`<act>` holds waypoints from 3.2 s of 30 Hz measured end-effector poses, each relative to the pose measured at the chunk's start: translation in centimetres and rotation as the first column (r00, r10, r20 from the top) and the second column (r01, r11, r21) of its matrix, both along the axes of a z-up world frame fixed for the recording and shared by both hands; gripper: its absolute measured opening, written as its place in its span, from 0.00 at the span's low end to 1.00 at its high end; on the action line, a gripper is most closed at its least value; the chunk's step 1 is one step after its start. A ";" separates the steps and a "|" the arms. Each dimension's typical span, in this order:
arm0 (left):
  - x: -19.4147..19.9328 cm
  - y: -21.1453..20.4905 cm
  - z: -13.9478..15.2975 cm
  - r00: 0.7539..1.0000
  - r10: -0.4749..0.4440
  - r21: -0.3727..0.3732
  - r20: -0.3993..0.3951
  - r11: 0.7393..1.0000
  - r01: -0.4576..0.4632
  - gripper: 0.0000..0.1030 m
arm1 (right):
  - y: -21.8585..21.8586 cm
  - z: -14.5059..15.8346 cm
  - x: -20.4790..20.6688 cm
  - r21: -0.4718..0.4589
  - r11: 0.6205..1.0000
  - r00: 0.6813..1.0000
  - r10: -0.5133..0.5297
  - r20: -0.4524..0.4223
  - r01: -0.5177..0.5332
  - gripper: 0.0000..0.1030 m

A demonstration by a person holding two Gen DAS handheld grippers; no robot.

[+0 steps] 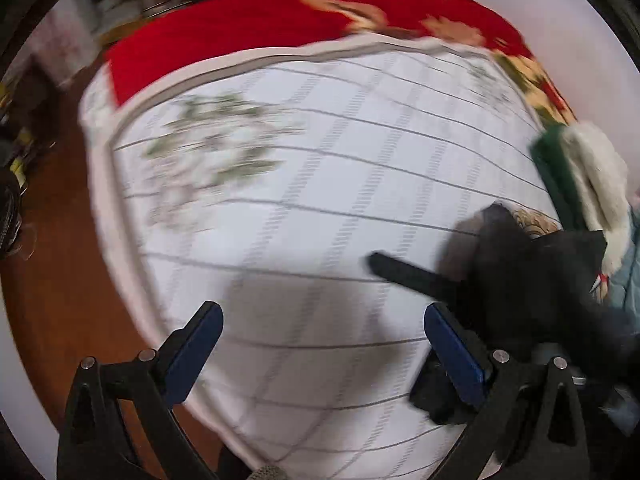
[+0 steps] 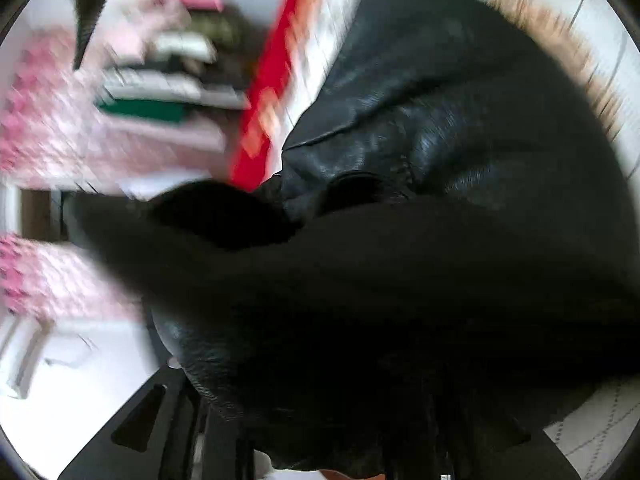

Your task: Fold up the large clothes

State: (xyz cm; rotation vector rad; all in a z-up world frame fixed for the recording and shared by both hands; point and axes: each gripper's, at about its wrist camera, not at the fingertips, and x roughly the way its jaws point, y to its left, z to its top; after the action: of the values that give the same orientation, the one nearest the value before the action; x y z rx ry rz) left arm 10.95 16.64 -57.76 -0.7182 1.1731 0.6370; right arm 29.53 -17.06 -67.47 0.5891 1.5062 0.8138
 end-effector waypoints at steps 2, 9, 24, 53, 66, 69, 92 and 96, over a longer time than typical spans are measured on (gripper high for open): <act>-1.3 -1.9 0.6 1.000 0.028 0.010 0.000 1.000 -0.028 1.00 | 3.3 -2.3 -1.0 -0.040 0.993 0.992 0.113 -0.047 -0.115 0.53; -2.3 -0.3 5.7 0.992 0.060 0.027 0.109 0.998 -0.064 1.00 | 4.2 2.1 -2.1 0.011 0.953 0.951 0.303 -0.066 -0.303 0.82; 7.4 -7.1 3.2 0.982 -0.153 0.049 0.110 0.988 0.149 1.00 | 2.7 -5.2 9.6 -0.384 0.902 0.979 0.199 -0.034 -0.196 0.31; 5.6 -7.8 0.0 0.998 -0.046 -0.049 0.053 0.998 0.048 1.00 | -9.0 -1.1 11.7 -0.149 0.988 0.999 0.044 -0.011 -0.045 0.89; 1.9 -8.8 -5.4 0.996 0.066 -0.099 -0.062 0.993 -0.072 1.00 | -9.3 -13.2 9.5 0.130 0.986 0.958 0.139 -0.253 -0.108 0.91; 2.4 -7.9 -6.8 0.995 0.048 -0.083 -0.093 0.995 -0.056 1.00 | -8.2 -12.7 9.9 0.324 0.939 0.929 0.221 -0.296 -0.120 0.91; -5.9 -5.5 -4.5 0.927 0.365 -0.266 0.087 0.905 -0.332 1.00 | -2.2 -15.3 8.9 0.229 0.971 0.922 0.150 -0.357 -0.069 0.73; -5.7 -5.3 -7.1 0.903 0.416 -0.354 0.112 0.865 -0.355 1.00 | -1.8 -15.0 9.1 0.208 0.976 0.926 0.136 -0.352 -0.065 0.77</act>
State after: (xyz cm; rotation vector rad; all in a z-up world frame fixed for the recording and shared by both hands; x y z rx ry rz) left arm 5.20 11.37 -64.81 -1.2932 0.9744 0.6983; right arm 38.65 -18.84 -82.44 0.8488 1.8205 0.9764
